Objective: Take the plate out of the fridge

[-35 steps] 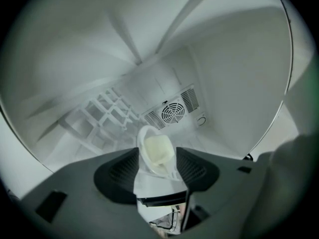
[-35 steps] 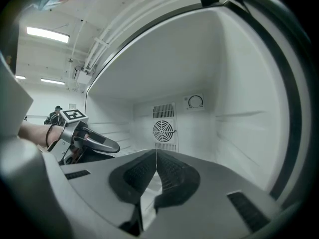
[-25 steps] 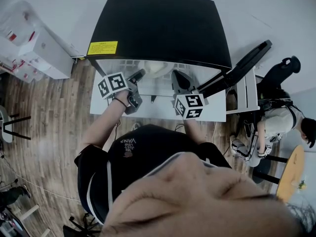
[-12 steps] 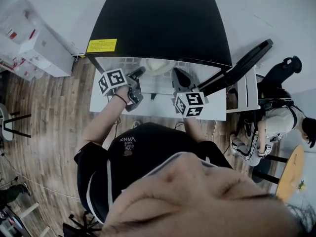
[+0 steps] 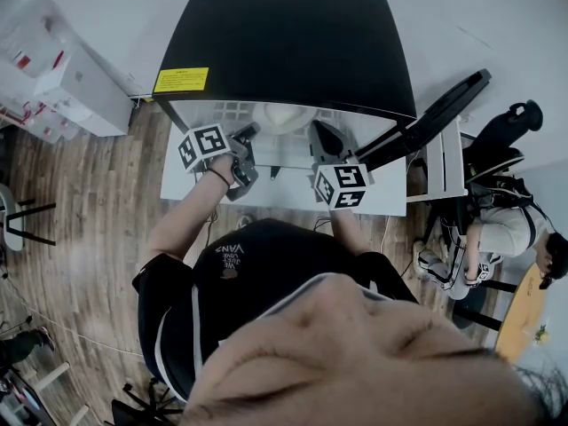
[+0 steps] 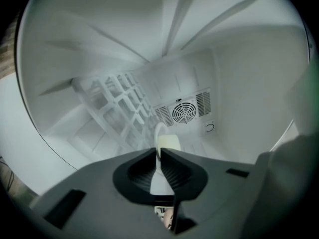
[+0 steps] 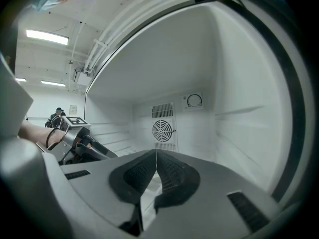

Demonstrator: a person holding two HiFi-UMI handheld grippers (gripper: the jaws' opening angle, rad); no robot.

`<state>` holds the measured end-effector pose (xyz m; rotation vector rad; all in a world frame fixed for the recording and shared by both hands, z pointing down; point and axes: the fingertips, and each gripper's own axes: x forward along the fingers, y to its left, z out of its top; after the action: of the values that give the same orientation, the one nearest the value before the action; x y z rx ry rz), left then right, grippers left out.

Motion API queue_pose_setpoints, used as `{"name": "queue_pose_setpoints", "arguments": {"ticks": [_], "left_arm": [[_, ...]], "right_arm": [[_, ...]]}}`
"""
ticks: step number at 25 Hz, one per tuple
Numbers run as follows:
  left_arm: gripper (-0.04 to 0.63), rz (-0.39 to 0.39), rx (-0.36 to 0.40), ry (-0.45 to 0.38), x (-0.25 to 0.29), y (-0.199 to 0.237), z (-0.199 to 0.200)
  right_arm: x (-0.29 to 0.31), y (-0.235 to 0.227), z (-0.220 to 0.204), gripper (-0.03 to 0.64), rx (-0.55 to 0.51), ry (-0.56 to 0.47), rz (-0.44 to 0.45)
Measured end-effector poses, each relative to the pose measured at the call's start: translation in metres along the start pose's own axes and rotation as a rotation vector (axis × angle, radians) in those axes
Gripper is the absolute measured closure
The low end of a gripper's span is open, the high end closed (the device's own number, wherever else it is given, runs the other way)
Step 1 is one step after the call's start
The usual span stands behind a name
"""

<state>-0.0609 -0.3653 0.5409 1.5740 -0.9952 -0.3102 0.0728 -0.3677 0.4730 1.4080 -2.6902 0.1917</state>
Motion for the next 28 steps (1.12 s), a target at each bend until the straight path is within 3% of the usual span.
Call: {"name": "queue_pose_setpoints", "arguments": {"ticks": [8,28], "left_arm": [[0.561,-0.036,-0.054,-0.001,-0.001,0.000,-0.005],[0.563,-0.061,-0.074,0.009,-0.013,0.001,-0.016]], "right_arm": [[0.001,0.002,-0.001,0.604,0.002,0.007,0.012],[0.006,0.005,-0.007,0.604,0.007,0.022,0.029]]}}
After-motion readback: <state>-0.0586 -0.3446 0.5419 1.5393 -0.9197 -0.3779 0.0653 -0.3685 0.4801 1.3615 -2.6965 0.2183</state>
